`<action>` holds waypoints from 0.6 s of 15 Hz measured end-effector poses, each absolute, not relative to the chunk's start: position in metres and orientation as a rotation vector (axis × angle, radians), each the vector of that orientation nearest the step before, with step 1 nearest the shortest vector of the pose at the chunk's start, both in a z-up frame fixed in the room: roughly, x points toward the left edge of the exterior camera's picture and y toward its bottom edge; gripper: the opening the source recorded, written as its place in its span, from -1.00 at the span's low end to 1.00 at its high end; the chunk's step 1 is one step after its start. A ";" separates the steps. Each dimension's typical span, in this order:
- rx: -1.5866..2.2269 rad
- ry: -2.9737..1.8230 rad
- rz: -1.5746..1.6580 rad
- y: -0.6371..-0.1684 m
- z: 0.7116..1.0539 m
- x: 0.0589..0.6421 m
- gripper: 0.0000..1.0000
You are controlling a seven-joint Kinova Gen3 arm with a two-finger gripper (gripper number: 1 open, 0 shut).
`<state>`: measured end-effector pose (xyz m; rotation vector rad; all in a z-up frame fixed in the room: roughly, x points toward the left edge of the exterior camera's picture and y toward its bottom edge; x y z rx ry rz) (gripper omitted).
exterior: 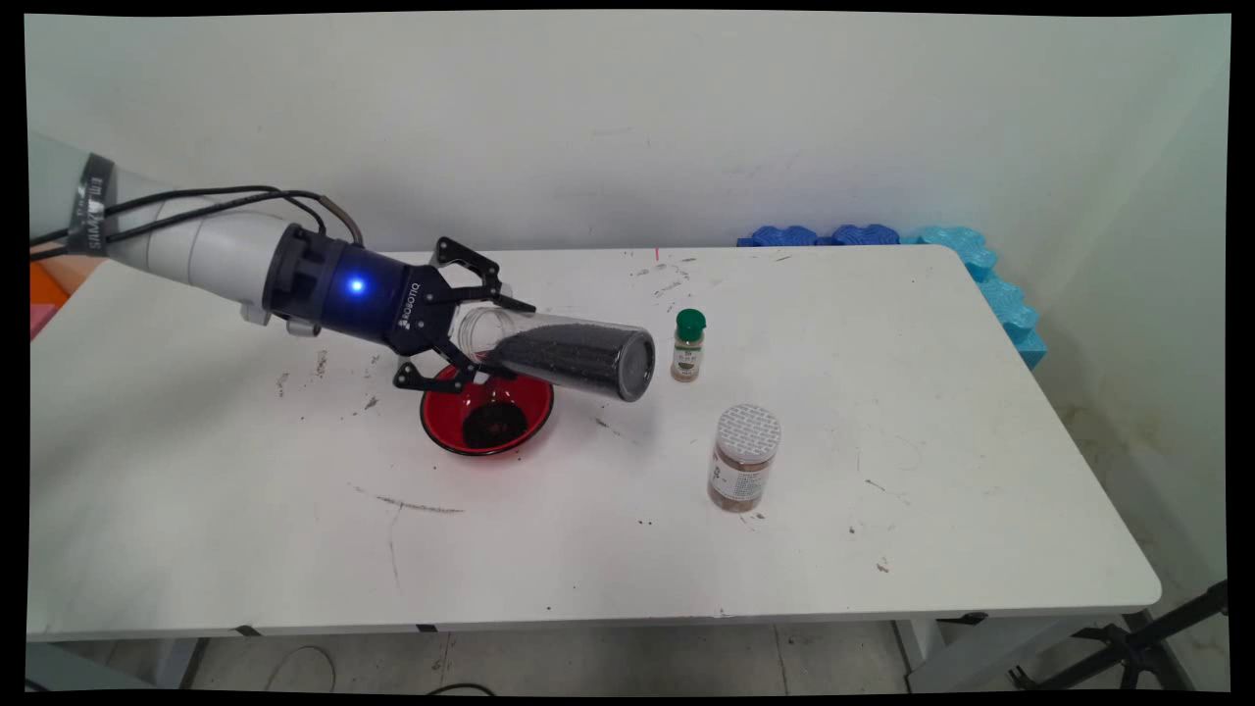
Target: Pour the black seasoning powder in the red bowl
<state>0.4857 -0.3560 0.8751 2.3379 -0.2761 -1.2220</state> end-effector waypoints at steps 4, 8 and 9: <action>2.336 -0.275 -1.215 -0.358 0.874 0.488 -1.00; 2.333 -0.283 -1.204 -0.360 0.873 0.490 -1.00; 2.333 -0.282 -1.203 -0.360 0.873 0.490 -1.00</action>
